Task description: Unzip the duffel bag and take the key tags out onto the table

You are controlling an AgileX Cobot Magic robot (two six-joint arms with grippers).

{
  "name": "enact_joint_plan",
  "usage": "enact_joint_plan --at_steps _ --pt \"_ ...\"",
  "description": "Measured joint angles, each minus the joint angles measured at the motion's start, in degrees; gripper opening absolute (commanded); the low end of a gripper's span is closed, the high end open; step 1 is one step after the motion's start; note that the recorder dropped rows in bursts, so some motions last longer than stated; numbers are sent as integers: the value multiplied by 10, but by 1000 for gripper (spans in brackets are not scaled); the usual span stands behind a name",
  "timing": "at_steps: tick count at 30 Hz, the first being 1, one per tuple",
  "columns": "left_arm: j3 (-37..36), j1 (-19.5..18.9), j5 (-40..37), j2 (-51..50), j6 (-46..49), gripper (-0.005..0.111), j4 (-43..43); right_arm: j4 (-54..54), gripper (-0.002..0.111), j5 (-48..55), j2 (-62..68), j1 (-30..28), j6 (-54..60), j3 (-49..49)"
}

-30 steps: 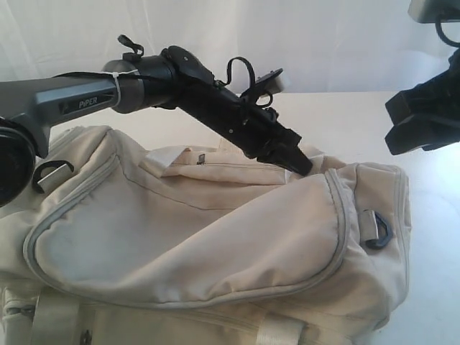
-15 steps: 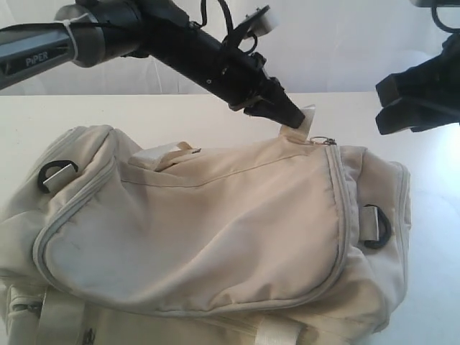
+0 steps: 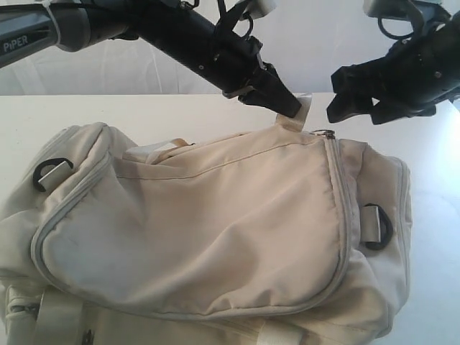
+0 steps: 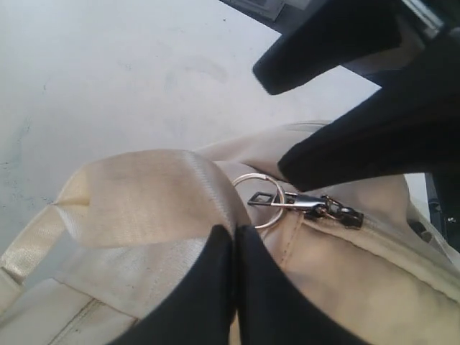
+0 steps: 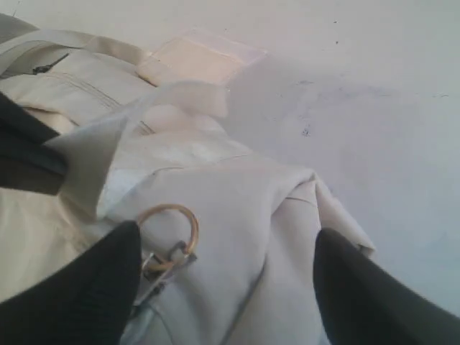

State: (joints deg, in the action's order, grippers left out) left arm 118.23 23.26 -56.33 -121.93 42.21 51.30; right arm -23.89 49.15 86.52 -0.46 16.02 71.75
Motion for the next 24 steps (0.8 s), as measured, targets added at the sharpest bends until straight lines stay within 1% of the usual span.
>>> enact_joint_plan --at_steps 5,14,20,24 --pt "0 0 -1 0 1 0 0 -67 63 41 47 -17 15 35" --pt "0 0 -3 0 10 0 0 -226 61 171 96 -96 82 45" --pt "0 0 -3 0 14 0 0 -278 54 204 119 -102 98 46" --pt "0 0 -4 0 14 0 0 -296 54 205 137 -102 108 46"
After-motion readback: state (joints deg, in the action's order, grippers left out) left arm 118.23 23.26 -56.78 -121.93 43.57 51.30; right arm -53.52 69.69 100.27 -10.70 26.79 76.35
